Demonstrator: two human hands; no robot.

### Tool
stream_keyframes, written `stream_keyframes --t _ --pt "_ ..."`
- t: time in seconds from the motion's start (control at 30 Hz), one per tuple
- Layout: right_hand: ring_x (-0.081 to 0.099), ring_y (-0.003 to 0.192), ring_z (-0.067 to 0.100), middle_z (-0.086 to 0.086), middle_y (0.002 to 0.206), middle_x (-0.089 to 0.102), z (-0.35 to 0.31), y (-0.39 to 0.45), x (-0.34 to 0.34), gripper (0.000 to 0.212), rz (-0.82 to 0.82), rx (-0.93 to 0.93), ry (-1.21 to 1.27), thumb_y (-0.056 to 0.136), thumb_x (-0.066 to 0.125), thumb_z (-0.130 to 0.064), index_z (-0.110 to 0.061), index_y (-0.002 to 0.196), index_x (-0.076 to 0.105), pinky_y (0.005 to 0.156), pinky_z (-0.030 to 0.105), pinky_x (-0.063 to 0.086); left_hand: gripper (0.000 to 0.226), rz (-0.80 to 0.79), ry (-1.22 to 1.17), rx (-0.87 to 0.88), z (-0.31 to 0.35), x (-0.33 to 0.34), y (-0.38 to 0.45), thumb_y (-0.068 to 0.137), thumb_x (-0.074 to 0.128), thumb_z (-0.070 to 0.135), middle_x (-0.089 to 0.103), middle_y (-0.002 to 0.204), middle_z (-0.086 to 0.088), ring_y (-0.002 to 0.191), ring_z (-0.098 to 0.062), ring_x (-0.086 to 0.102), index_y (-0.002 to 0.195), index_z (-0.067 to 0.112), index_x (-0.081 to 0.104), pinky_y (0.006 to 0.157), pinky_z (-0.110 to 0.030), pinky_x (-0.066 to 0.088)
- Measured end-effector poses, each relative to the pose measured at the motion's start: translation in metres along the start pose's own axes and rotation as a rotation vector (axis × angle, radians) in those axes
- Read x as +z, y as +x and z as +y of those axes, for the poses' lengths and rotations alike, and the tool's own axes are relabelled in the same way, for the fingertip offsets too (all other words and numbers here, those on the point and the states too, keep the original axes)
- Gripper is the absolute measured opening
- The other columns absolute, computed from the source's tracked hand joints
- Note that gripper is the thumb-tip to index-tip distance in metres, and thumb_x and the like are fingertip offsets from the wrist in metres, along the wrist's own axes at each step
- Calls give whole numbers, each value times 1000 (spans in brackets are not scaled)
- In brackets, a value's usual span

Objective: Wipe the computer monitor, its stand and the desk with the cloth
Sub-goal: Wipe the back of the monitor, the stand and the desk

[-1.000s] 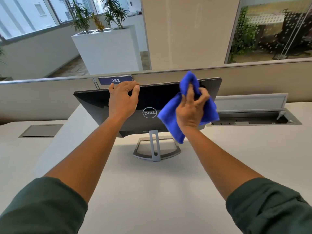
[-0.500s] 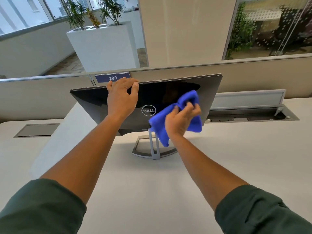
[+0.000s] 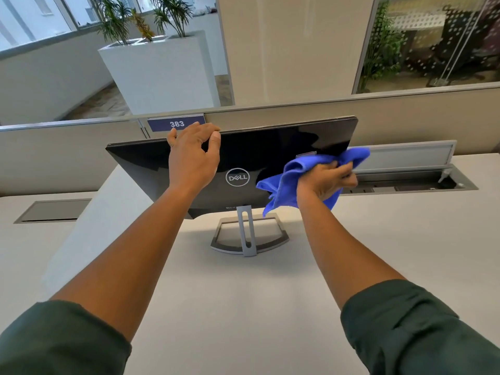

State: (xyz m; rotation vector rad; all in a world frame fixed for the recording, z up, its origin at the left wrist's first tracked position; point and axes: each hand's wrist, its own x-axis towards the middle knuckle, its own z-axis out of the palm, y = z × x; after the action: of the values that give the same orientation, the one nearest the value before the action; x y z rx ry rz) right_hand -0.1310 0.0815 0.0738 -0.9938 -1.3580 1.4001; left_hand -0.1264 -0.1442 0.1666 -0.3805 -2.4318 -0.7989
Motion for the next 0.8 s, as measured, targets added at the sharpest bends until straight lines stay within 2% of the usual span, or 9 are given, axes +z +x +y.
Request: stream_keyframes --t 0.13,0.2,0.23,0.33,0.43,0.57,0.63,0.7,0.8 --pt "57 95 26 14 137 32 46 -5 -12 38 -197 236 -39 102 34 -21 -15 140 33 76 32 47 30 17 0 7 1 1 -2 104 41 39 66 123 9 128 -12 48 113 29 68 121 -39 6" --pt "58 92 26 12 133 41 57 -4 -14 34 -188 462 -14 101 39 -22 -19 134 31 78 39 48 30 27 5 16 1 2 -2 104 41 38 66 122 9 126 -10 49 112 29 69 119 -35 4" --pt "58 88 25 11 128 46 60 -3 -15 33 -193 513 -92 99 42 -23 -20 131 31 77 38 46 30 28 6 18 1 2 -3 104 41 38 66 122 10 126 -10 50 112 29 69 119 -34 3" --pt "52 84 23 0 109 45 69 1 -20 36 -307 476 -309 99 41 -24 -23 133 30 75 35 39 31 25 11 10 0 3 -2 104 41 39 66 124 10 129 -10 49 115 29 69 120 -35 3" --pt "47 88 25 4 110 45 78 6 -24 38 -359 528 -474 98 43 -30 -24 134 34 78 36 36 32 25 19 0 -1 3 -3 104 41 40 64 128 10 132 -10 47 117 30 68 120 -35 2" --pt "51 88 22 5 121 55 76 8 -29 43 -475 625 -258 97 44 -15 -25 139 41 76 33 39 32 39 13 5 0 3 -5 104 41 40 65 126 11 132 -11 47 116 30 68 122 -40 7" --pt "53 86 23 8 121 51 73 3 -28 42 -403 583 -201 96 44 -15 -23 136 43 74 34 42 33 43 13 4 0 4 -4 104 40 41 66 125 11 131 -11 47 116 30 69 123 -43 9" --pt "57 86 23 8 116 48 66 -8 -24 35 -327 456 -184 94 47 -14 -19 128 46 73 33 47 33 41 16 -4 1 4 -4 104 40 41 66 125 10 131 -11 47 116 30 68 123 -41 8" --pt "61 84 23 8 105 51 60 -37 -25 24 -264 151 -146 88 53 -5 -12 111 50 73 31 51 32 37 24 -14 2 3 -4 104 41 41 66 125 9 130 -11 48 117 30 68 120 -36 4"
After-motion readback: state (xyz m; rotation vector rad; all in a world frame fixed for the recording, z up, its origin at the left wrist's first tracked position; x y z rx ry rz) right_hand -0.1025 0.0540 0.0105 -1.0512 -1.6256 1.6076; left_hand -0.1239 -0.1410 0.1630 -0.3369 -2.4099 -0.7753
